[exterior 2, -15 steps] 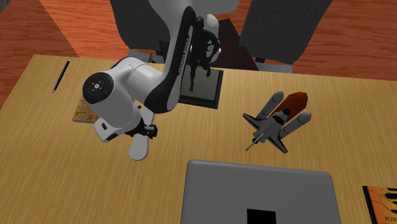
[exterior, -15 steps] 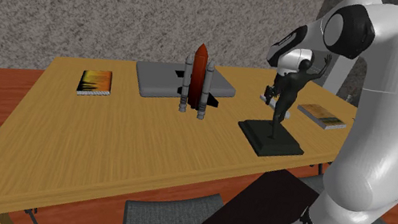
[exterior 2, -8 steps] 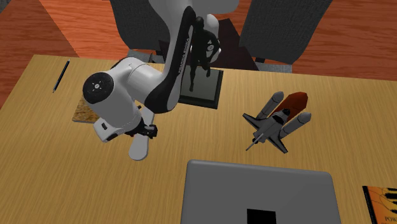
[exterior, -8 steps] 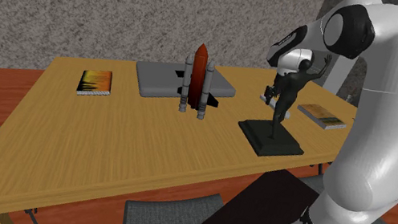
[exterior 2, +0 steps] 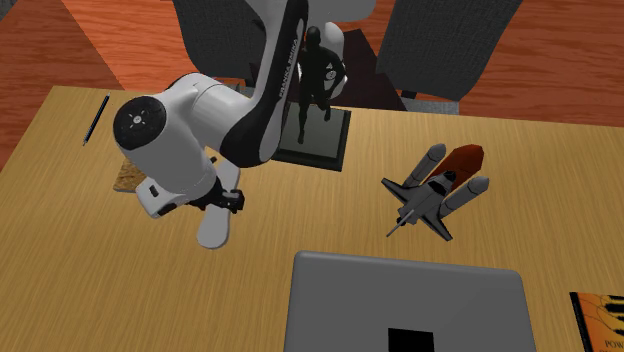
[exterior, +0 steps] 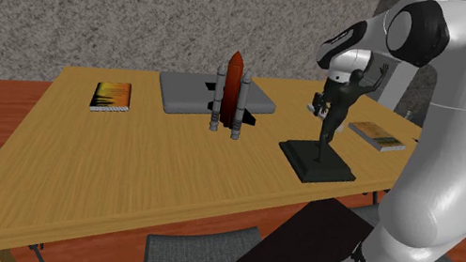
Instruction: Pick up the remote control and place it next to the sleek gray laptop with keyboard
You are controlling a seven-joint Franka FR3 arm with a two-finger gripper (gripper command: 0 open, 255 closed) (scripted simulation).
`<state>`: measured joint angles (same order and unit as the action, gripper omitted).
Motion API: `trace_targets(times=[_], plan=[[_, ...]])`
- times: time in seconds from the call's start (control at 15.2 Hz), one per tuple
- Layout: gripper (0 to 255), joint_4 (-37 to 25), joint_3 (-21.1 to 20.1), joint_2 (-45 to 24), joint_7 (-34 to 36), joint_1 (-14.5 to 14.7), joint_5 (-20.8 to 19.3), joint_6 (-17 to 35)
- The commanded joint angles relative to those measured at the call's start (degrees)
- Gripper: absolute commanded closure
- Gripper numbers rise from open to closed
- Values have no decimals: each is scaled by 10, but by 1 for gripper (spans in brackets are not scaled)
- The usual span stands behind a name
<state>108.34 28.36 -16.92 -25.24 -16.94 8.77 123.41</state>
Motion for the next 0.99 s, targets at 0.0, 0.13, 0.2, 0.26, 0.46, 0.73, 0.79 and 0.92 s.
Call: trace_targets(times=[0.0, 0.13, 0.2, 0.26, 0.46, 0.73, 0.79, 0.92], plan=[[255, -6, 2, 8, 3, 1, -5, -13], [255, -14, 3, 15, 6, 3, -9, -26], [255, -17, 4, 18, 7, 3, -11, -33], [255, -21, 5, 21, 8, 4, -13, -40], [255, -34, 7, 30, 12, 5, -19, -60], [255, -53, 9, 40, 16, 6, -26, -88], [255, -59, 9, 42, 17, 6, -27, -95], [255, -66, 9, 45, 18, 7, -29, -105]])
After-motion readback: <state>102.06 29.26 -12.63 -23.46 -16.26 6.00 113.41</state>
